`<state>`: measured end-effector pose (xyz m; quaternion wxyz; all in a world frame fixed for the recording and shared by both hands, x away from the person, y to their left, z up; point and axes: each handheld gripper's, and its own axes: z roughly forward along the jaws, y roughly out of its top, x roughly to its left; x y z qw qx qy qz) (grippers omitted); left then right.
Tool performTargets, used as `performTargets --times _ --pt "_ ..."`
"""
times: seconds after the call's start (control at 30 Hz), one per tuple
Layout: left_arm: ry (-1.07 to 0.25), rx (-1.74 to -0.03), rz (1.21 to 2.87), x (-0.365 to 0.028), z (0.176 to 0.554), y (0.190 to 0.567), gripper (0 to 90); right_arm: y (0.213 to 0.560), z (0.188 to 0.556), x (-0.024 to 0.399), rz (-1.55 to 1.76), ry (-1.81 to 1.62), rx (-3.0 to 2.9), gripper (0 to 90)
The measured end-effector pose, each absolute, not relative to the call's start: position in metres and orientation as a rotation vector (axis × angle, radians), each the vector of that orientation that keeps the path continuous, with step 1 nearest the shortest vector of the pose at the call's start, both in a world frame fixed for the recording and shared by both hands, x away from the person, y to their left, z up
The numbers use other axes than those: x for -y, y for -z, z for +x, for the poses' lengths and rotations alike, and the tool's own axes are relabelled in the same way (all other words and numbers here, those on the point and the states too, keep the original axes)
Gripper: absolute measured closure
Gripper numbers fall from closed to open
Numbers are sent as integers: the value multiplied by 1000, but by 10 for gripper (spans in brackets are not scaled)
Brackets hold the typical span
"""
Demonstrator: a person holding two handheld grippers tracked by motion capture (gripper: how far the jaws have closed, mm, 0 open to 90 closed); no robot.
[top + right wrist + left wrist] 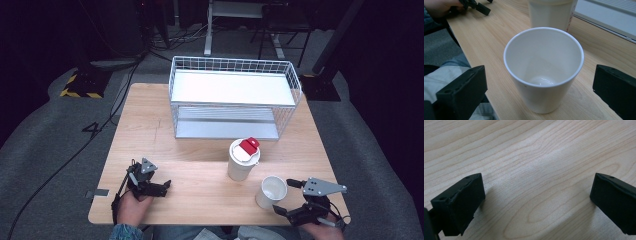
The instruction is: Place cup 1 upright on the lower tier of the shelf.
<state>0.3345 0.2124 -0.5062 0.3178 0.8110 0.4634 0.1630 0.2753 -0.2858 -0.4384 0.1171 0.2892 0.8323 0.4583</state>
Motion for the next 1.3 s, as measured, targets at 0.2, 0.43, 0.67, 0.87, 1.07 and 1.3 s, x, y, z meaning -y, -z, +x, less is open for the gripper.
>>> performTargets --times 0.2,0.43,0.67,0.87,1.07,1.3 --pt "-429 -1219 2134 -212 335 506 2 453 281 279 865 -1292 -2433 0" --pt "-431 -1218 2134 -212 335 506 2 467 285 270 868 -1266 -2456 0" --pt "-429 -1219 2134 -212 335 506 2 476 289 267 888 -1255 -2470 2" --pt "-430 -1218 2134 -212 335 506 2 481 291 266 879 -1265 -2476 44" --pt "-429 -1219 2134 -212 335 506 2 487 294 267 869 -1306 -2490 174" --pt "-427 -1218 2136 -213 335 506 2 485 292 269 856 -1307 -2480 231"
